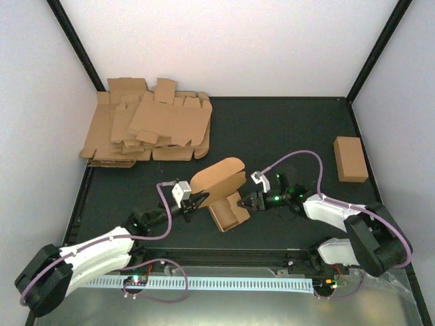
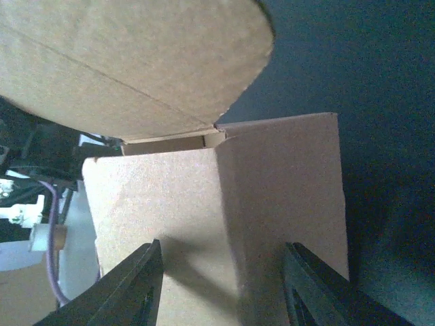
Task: Fold the paper box
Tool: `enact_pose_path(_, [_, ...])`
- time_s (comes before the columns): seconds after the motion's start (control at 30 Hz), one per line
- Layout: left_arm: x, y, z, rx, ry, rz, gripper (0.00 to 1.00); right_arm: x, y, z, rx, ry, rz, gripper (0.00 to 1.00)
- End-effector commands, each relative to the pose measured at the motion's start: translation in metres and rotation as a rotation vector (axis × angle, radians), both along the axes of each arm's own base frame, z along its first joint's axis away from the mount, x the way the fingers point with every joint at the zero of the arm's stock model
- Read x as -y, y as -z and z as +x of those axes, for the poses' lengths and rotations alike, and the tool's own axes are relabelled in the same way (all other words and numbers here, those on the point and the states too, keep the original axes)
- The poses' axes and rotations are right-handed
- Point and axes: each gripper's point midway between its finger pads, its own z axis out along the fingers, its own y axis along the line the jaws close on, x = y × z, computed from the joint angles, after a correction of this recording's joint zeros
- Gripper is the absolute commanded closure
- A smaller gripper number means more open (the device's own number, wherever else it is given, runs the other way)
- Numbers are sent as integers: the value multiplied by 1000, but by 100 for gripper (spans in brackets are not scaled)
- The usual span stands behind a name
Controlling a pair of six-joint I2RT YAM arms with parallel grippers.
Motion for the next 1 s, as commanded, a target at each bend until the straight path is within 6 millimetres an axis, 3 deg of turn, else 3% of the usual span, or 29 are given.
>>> enact_pose_path(0.0, [7,-22,0,50,35,-53,98,-1,17,4,53,23,-79,49])
enact_pose_path(0.3, [7,1,7,-17,0,-17,98,7,44,2,95,62,-329,51])
enact_pose_path(0.6, [7,5,8,-34,-5,-12,98,6,53,0,181,68,-547,52])
enact_pose_path(0.97, [2,17,16,-93,-60,8,98,10,65,0,303,101,-768,63])
